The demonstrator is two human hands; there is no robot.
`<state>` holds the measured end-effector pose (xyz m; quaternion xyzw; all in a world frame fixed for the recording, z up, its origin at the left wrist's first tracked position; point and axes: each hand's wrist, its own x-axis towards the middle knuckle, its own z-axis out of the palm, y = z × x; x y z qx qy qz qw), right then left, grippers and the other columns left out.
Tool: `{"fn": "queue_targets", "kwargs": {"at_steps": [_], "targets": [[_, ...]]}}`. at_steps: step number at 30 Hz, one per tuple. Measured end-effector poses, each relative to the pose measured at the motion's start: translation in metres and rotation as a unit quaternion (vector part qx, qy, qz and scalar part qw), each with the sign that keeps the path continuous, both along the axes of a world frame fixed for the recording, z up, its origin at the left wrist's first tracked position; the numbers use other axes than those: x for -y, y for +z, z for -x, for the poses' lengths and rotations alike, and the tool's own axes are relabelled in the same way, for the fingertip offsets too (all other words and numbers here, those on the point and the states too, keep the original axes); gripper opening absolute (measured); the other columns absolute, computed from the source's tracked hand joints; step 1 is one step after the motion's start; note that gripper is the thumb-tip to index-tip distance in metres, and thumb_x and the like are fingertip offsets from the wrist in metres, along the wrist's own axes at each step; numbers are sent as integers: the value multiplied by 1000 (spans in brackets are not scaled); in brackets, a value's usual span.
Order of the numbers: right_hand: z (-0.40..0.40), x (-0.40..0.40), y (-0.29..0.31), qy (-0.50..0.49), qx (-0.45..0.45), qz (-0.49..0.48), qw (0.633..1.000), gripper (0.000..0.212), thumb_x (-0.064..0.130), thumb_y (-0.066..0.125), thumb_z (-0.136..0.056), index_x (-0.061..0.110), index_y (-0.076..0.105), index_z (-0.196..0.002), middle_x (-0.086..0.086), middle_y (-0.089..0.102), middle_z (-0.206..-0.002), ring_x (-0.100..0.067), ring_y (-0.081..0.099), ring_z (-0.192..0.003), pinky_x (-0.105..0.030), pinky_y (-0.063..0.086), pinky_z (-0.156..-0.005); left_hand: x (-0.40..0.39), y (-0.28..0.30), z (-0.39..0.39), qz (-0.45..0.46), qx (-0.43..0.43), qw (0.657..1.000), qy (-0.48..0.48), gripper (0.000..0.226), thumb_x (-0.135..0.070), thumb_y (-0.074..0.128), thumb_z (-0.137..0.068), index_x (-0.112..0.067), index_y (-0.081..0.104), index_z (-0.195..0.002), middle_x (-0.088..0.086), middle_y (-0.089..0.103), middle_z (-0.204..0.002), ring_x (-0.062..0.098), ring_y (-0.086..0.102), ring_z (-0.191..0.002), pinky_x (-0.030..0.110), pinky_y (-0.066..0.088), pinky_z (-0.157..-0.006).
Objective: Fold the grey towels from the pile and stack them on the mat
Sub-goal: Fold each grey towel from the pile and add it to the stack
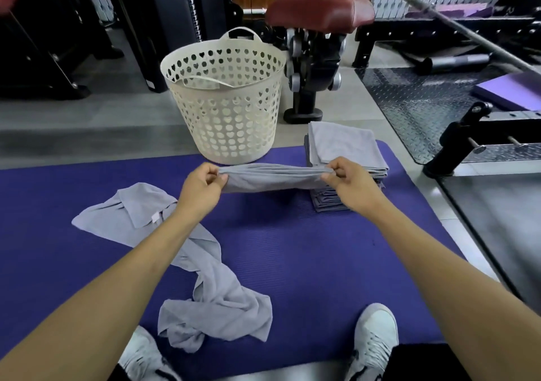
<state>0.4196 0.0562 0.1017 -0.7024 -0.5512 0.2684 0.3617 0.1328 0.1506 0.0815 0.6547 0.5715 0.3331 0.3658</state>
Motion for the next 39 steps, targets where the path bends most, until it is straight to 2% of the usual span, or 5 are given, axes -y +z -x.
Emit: {"fn": "queue_targets", "kwargs": {"at_steps": [11, 14, 26, 33, 39], "targets": [[7, 121, -94, 79, -26, 278, 957, 12, 23, 60, -96, 15, 59, -87, 0, 62, -76, -14, 53, -67, -32, 49, -68, 142, -98, 42, 188, -63, 975, -99, 26, -13, 59, -96, -16, 48, -72, -16, 48, -44, -1, 45, -45, 22, 39, -58], [15, 139, -101, 84, -76, 326, 939, 13, 18, 60, -97, 11, 58, -87, -7, 64, -80, -20, 61, -72, -33, 57, -69, 157, -103, 48, 218, -42, 971, -84, 23, -10, 61, -95, -13, 54, -73, -13, 50, -48, 10, 51, -56, 25, 45, -60], [11, 75, -169, -73, -45, 256, 963, 19, 30, 70, -89, 15, 64, -80, 0, 65, -78, -11, 55, -66, -20, 42, -54, 80, -153, 15, 271, -62, 960, -39, 15, -28, 65, -94, -13, 63, -95, 5, 70, -84, 19, 66, -69, 32, 53, -72], [-8, 33, -238, -115, -85, 270, 952, 18, 28, 73, -88, 10, 69, -85, -1, 68, -82, -18, 63, -78, -28, 52, -73, 20, -228, -18, 295, -114, 949, -10, 17, -32, 67, -91, -16, 68, -94, 4, 70, -92, 22, 64, -86, 32, 50, -82], [-15, 9, -272, -112, -99, 279, 949, 15, 27, 70, -91, 11, 72, -92, 0, 71, -89, -14, 65, -81, -16, 46, -67, 4, -264, -27, 275, -131, 952, 25, 13, -28, 66, -93, -15, 64, -93, -7, 59, -78, 8, 53, -69, 6, 38, -56]]}}
